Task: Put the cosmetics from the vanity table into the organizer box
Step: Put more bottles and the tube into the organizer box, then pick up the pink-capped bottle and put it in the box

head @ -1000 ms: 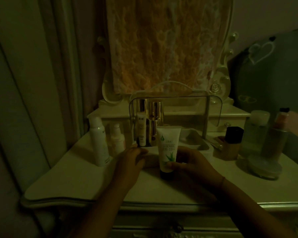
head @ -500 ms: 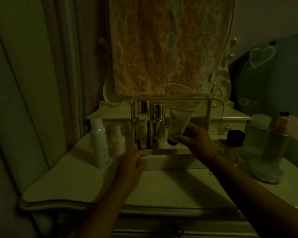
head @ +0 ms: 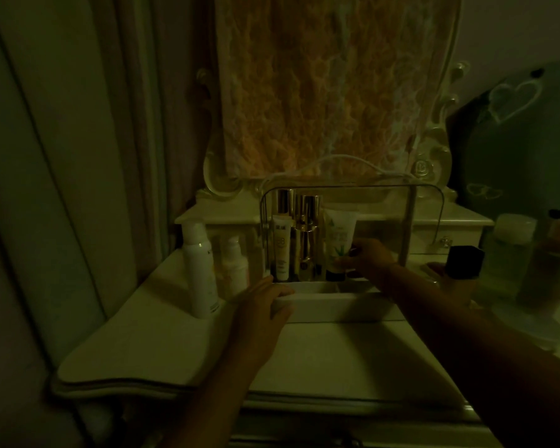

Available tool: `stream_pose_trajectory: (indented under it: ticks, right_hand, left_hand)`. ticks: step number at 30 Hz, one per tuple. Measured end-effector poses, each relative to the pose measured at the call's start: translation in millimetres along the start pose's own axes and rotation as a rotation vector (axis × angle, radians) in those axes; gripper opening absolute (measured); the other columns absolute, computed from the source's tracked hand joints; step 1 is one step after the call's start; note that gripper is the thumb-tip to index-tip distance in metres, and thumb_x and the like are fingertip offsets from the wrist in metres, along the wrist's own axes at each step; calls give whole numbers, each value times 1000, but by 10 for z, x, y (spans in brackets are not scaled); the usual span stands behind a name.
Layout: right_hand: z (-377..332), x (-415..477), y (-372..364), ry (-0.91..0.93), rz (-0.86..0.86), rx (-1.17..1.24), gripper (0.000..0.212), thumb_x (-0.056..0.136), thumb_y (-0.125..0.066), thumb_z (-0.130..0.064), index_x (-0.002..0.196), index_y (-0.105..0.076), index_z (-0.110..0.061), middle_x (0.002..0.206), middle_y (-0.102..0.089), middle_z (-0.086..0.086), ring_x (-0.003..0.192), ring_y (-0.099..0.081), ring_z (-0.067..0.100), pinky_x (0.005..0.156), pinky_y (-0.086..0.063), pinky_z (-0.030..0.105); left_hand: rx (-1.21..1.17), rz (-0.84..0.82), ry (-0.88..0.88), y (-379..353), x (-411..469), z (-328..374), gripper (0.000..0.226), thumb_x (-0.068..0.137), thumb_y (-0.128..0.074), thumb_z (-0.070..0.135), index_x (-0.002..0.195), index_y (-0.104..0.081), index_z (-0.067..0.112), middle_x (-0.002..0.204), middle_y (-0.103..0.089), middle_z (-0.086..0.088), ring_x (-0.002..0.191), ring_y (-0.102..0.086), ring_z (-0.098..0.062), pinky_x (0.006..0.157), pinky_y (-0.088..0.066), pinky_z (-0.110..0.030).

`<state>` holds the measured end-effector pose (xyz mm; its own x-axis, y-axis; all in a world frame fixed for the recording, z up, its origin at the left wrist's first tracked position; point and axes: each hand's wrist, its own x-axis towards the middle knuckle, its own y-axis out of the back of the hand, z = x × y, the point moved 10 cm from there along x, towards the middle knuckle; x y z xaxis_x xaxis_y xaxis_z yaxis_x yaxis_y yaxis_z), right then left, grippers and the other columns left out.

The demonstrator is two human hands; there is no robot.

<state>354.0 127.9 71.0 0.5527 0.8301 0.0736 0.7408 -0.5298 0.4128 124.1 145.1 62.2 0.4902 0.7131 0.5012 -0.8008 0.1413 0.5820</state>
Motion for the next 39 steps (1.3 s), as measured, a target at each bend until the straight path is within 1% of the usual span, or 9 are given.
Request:
stream_pose_trajectory:
  ticks: [4,11,15,19,23,25,28,34,39]
  right_hand:
    - [19,60,-17,-5,-29,20,41,80,-64,-1,119,-55,-4,122,-59,17,110,-58,31,85,-51,34]
    - [8,158,-16,26,-35,-54,43,81,-64,0,123,-53,-2,125,-57,18,114,-56,33,85,-51,33]
    - [10,180,-24,29,-26,-85,42,80,-66,-3,121,-55,-4,123,-59,16,111,-58,31,83,-52,32]
    - [23,187,-6,38,-3,-89,41,81,-65,-3,120,-55,-3,123,-59,16,112,-57,31,83,-51,31]
    - [-8,141,108,65,74,-158,40,82,-64,-7,121,-55,-4,122,-60,15,111,-58,28,87,-49,31]
    - [-40,78,204,92,137,-157,43,84,-63,-9,125,-52,-5,124,-58,15,112,-57,27,87,-51,32]
    - [-106,-139,311,160,221,-187,45,85,-63,-14,128,-49,-10,126,-55,9,108,-55,21,75,-49,24]
    - [-184,-841,497,351,321,-223,48,84,-64,-14,129,-48,-17,129,-55,5,114,-54,20,94,-51,40]
    - [-88,-1419,651,478,343,-309,39,82,-65,-9,121,-56,-15,118,-57,-2,105,-57,14,91,-52,34]
  left_hand:
    - [-3,-1,18,-1,-1,-16,25,84,-60,17,108,-61,24,134,-48,0,130,-36,-16,108,-31,-34]
    - [-16,-20,35,-12,2,-37,25,84,-61,18,107,-61,26,136,-47,0,129,-37,-16,109,-33,-40]
    - [-3,-11,20,-8,1,-30,25,84,-60,19,108,-61,26,136,-47,1,132,-33,-14,109,-27,-30]
    - [-10,-12,19,-4,-3,-25,25,84,-60,17,108,-61,24,134,-48,1,130,-36,-15,110,-30,-34]
    - [-17,-1,2,-3,2,-19,24,85,-60,17,107,-61,25,135,-47,2,132,-33,-14,103,-26,-25]
    - [-22,1,6,-9,6,-30,25,84,-60,16,107,-61,25,137,-45,3,132,-32,-13,102,-25,-24]
    - [-22,12,-12,-1,0,-21,25,84,-61,16,106,-62,27,132,-44,8,129,-33,-10,101,-25,-24]
    - [19,1,-30,-5,-4,4,27,84,-60,17,110,-61,27,137,-45,-1,128,-36,-12,100,-24,-24]
    - [126,-14,-26,-29,-31,42,33,85,-60,19,117,-58,25,141,-43,-7,131,-35,-21,104,-25,-30]
